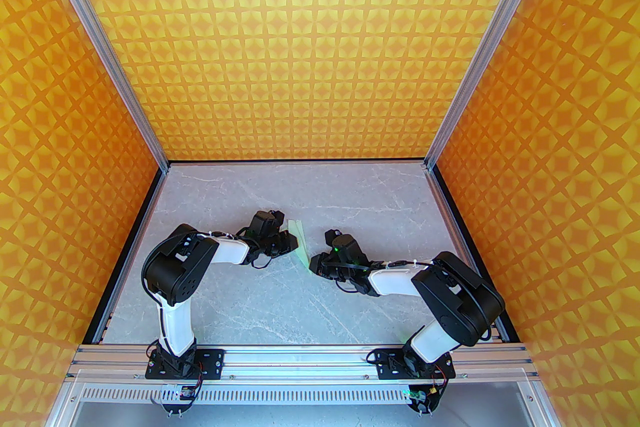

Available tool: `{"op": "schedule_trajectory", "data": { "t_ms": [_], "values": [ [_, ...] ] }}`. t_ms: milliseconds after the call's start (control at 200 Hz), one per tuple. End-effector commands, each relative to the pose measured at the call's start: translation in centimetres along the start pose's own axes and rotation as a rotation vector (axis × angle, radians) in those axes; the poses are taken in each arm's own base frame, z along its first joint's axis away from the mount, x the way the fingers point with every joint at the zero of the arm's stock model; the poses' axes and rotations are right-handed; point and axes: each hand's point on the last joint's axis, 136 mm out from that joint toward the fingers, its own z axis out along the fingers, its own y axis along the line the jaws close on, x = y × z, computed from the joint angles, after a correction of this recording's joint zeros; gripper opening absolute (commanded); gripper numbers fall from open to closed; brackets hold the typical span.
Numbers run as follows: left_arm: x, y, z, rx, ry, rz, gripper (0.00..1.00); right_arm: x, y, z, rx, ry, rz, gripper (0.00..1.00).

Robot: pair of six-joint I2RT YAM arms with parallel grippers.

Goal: Fold a paper plane with a square sheet of paper (fold left side to right side)

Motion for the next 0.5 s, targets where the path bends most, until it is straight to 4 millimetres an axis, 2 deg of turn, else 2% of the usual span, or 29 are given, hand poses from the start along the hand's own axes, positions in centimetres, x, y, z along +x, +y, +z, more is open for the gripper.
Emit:
{"op": "schedule_trajectory", "data": {
  "t_ms": [0,400,495],
  "values": [
    [0.99,2.73,0.57,-0.063,0.030,-0.029,0.13,0.07,-0.20,0.38,-0.017,0.007,0.026,0.17],
    [1.06,2.74,0.72,-0.055,0.033,-0.037,0.14,0.01,0.43,0.26,-0.033,0.020,-0.002,0.21],
    [0.98,2.51,0.71,-0.047,0.032,-0.041,0.19,0.00,0.32,0.25,-0.017,0.028,-0.020,0.23]
  ]
}}
